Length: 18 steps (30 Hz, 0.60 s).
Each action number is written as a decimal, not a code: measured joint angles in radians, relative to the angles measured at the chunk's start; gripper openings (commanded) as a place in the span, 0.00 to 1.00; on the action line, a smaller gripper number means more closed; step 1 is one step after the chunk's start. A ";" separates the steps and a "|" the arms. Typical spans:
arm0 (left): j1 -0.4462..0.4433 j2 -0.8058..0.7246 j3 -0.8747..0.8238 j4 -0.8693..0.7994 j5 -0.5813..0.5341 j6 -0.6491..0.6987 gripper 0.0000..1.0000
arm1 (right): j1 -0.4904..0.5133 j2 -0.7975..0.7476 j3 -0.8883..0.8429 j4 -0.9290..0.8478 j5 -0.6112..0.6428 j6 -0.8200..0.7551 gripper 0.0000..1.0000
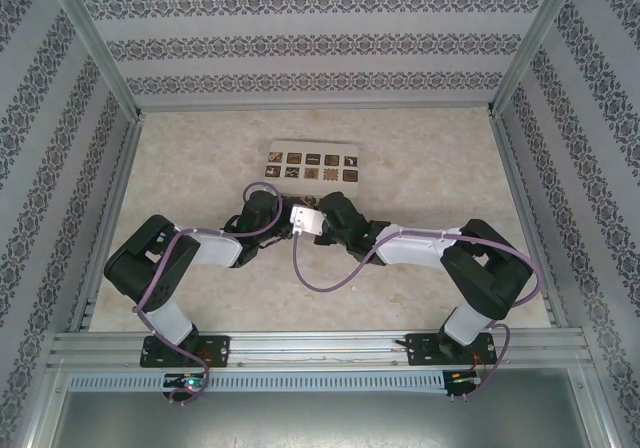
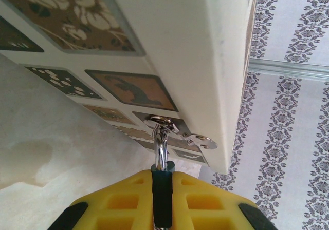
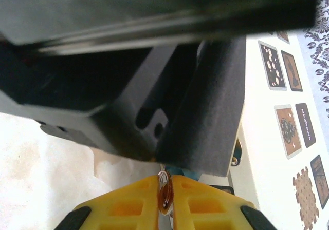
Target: Unlock the padlock with the key
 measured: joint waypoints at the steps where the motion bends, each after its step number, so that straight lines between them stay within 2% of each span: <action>1: 0.000 0.000 0.000 0.000 -0.002 0.000 0.14 | 0.000 0.000 0.000 0.000 0.001 0.000 0.07; 5: 0.000 0.000 0.000 0.000 -0.010 -0.003 0.14 | 0.000 0.000 0.000 0.003 0.002 -0.002 0.00; 18: 0.000 0.000 0.000 0.004 -0.015 -0.004 0.14 | -0.015 -0.002 -0.007 0.026 -0.026 0.105 0.00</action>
